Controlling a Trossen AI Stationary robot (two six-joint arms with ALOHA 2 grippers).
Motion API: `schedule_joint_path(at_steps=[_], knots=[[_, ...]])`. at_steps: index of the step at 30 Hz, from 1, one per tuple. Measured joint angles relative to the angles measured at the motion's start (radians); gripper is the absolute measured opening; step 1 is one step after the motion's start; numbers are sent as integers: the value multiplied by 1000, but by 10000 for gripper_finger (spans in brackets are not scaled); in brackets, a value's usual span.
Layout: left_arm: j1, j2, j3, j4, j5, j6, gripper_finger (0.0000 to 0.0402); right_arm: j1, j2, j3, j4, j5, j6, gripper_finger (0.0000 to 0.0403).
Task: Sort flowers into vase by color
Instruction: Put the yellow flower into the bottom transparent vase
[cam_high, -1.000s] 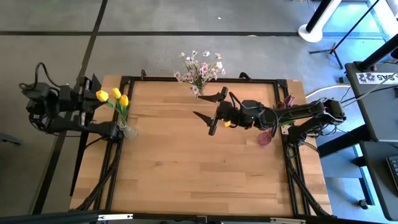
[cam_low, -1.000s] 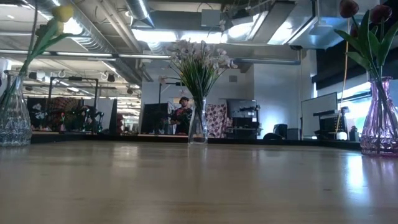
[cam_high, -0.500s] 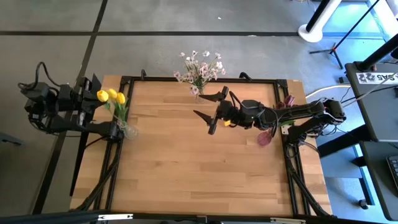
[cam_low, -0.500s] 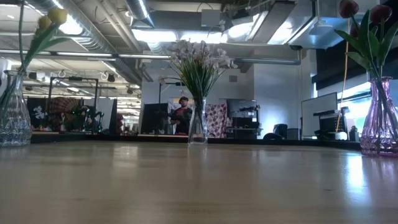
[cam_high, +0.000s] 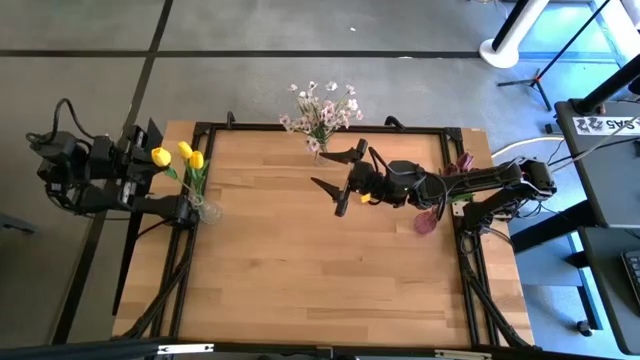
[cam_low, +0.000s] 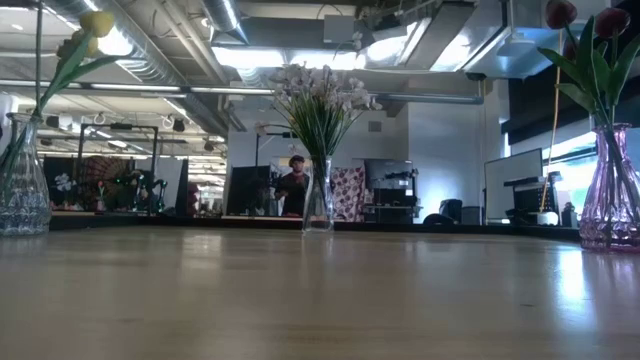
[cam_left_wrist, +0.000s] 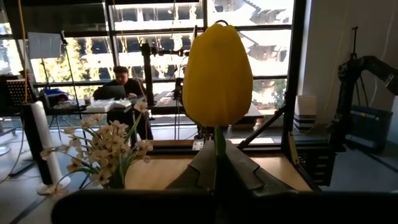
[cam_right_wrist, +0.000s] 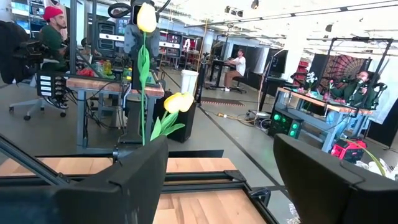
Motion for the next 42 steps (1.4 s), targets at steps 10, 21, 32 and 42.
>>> schedule_joint_path(at_steps=[10,21,32,42], knots=[[0,0,22,-23,0,-15,2,0,0,0,0,0,0,289],[0,0,22,5,-37,51,2,0,0,0,0,0,0,289],[0,0,-71,-5,-93,36,2,0,0,0,-4,0,0,289],[0,0,-120,-171,-133,-221,31,0,1,0,-26,0,0,289]])
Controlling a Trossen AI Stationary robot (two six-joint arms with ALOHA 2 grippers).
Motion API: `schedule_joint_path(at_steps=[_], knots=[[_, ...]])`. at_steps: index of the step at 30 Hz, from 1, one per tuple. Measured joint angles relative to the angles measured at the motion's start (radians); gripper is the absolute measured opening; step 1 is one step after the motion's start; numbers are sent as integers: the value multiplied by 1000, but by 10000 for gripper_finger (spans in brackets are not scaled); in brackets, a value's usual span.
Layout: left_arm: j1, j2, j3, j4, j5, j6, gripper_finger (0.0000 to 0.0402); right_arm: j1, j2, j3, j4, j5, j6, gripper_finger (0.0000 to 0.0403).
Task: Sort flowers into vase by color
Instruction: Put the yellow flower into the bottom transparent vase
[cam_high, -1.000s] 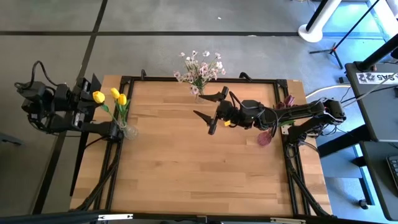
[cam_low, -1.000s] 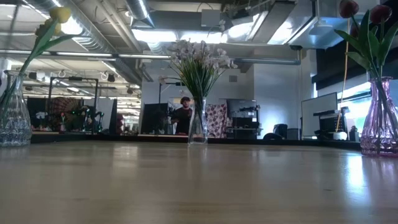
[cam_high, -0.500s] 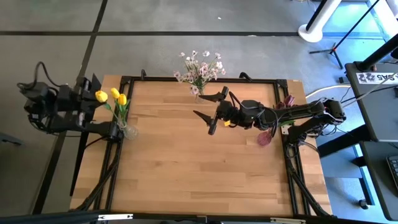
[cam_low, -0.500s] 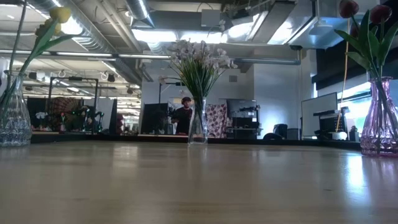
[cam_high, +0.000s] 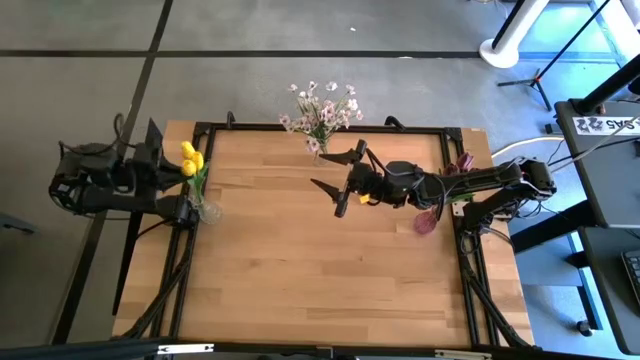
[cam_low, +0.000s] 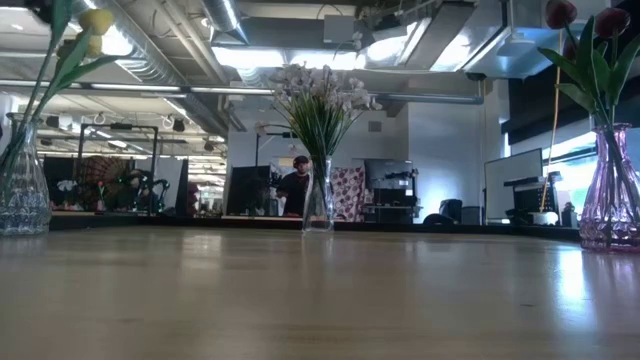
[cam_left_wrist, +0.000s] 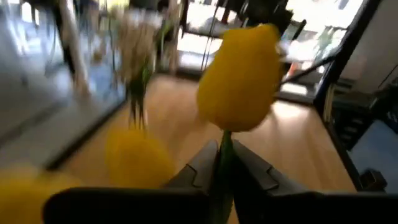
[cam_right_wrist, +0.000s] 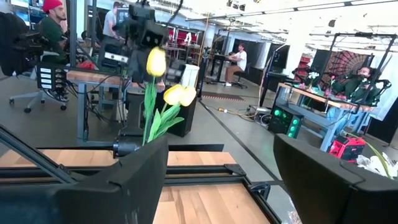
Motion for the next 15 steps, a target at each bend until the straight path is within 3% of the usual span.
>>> schedule_joint_path(at_steps=[8,12,15], knots=[[0,38,120,-372,-10,-349,104,0,0,0,0,0,-6,289],[0,107,202,-539,56,-487,119,0,0,0,19,0,-29,289],[0,131,221,-530,166,-541,121,0,0,0,24,0,-30,289]])
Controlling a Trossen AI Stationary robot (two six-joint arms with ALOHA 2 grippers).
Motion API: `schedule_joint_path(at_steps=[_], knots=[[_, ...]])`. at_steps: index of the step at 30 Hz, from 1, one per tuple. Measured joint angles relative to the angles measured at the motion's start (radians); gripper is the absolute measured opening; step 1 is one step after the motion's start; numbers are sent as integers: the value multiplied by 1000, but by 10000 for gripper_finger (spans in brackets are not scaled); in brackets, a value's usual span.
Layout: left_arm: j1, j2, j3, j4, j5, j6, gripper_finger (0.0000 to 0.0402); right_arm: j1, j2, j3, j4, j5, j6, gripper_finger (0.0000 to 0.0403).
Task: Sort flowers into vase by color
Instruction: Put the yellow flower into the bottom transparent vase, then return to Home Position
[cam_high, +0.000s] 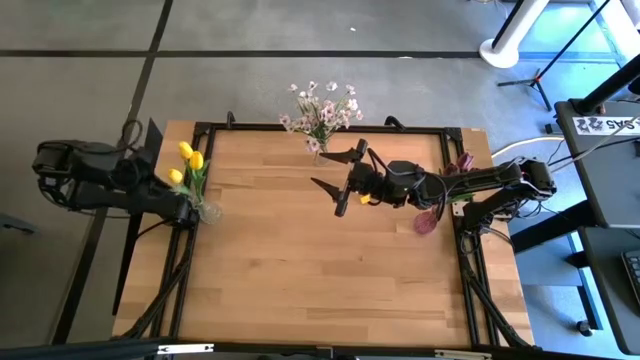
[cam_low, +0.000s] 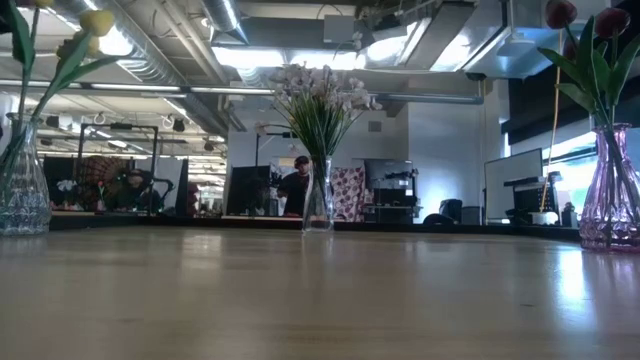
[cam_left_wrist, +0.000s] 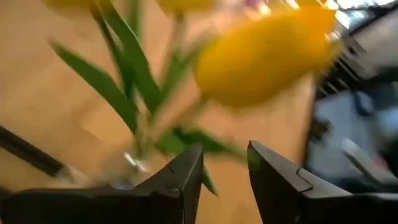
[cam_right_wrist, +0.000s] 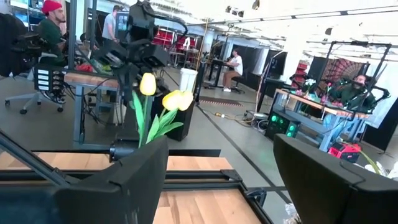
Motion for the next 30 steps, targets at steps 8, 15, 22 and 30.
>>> schedule_joint_path(at_steps=[8,15,22,30], knots=[[0,14,6,-7,158,-66,121,0,0,0,-16,0,-3,289],[24,-61,-26,76,80,64,121,0,0,0,-34,-1,-3,289],[92,-218,-238,445,298,237,121,0,-10,0,-36,-13,5,289],[168,-296,-512,806,629,249,121,-27,-24,0,-30,-21,35,289]])
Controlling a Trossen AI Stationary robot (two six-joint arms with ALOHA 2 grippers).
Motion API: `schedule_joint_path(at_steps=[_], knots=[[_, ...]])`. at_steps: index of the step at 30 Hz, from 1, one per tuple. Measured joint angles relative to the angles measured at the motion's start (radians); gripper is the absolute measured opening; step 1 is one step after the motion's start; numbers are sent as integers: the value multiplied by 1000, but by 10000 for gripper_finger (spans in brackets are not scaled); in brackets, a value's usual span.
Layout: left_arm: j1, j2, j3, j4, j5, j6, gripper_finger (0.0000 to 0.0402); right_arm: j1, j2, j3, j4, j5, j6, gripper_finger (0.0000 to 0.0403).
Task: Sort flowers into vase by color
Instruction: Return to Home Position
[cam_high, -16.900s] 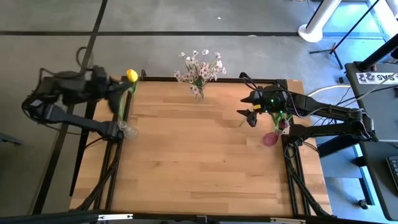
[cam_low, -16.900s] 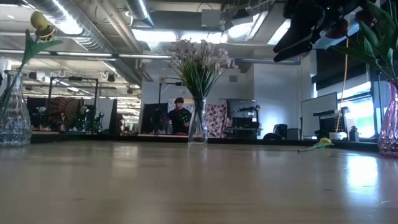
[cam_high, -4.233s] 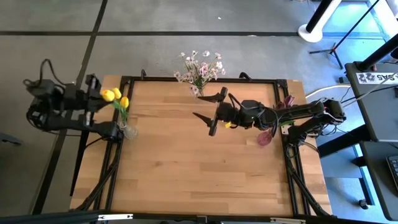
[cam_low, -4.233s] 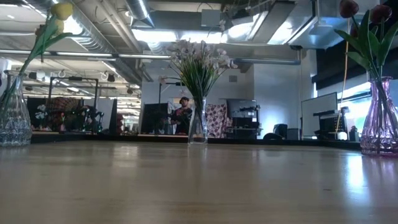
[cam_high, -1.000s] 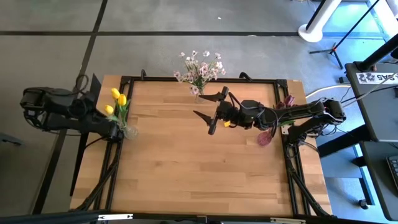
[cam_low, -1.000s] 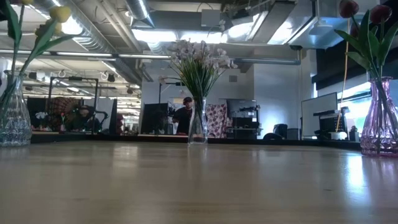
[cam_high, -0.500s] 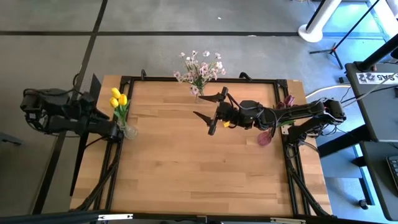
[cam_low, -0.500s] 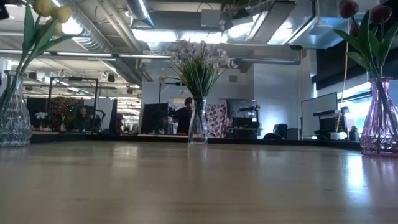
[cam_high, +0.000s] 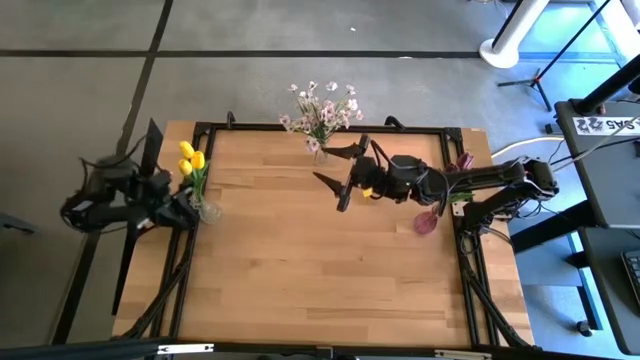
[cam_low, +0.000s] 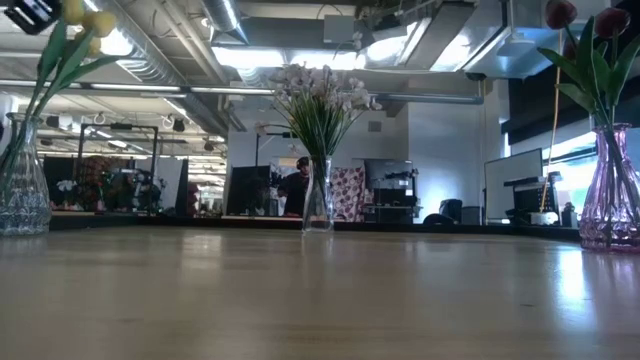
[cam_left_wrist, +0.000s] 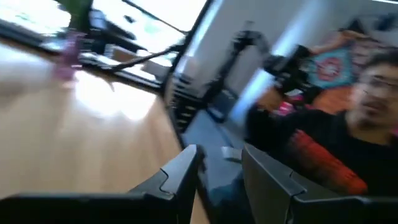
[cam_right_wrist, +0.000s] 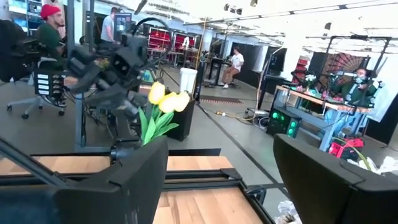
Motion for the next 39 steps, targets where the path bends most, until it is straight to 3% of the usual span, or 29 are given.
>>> schedule_joint_path(at_steps=[5,11,18,25,39], knots=[[12,2,-113,195,174,-8,121,-38,0,0,-30,-17,52,289],[12,1,-180,270,202,-5,121,-82,0,0,-51,-17,75,289],[12,0,-291,489,219,-33,121,-100,0,0,-45,-34,75,289],[-33,1,-393,568,128,-29,98,-99,0,0,-45,-35,79,289],[-310,1,-508,730,-126,-12,49,-100,0,0,-44,-34,79,289]])
